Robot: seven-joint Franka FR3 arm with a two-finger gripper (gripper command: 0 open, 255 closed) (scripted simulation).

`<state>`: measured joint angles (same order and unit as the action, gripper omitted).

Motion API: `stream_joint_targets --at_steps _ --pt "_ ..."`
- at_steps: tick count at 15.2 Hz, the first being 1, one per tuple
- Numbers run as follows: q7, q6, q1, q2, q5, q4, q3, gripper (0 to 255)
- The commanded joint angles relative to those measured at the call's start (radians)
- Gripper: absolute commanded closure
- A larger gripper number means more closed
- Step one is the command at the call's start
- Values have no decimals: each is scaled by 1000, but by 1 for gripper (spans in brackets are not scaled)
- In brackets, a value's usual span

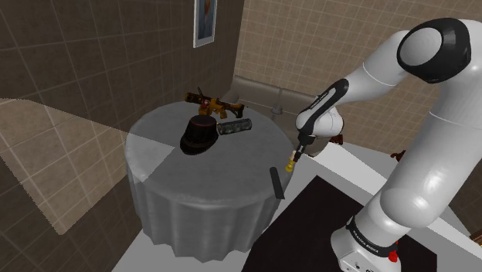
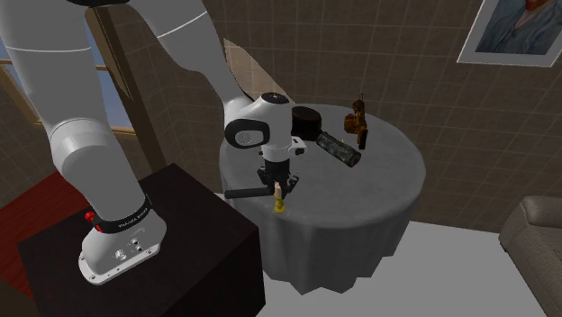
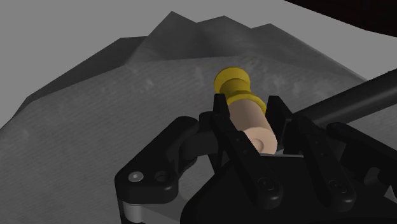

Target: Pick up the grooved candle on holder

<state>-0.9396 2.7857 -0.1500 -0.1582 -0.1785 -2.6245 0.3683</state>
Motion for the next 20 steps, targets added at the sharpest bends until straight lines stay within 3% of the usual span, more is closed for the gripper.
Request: stream_joint_targets --at_steps 1,3,14,20 --pt "0 0 0 -1 0 0 0 255" --pt "2 0 1 0 1 0 0 255" --pt "137 -163 18 183 188 -3 52 255" --pt "170 -229 11 245 232 6 50 255"
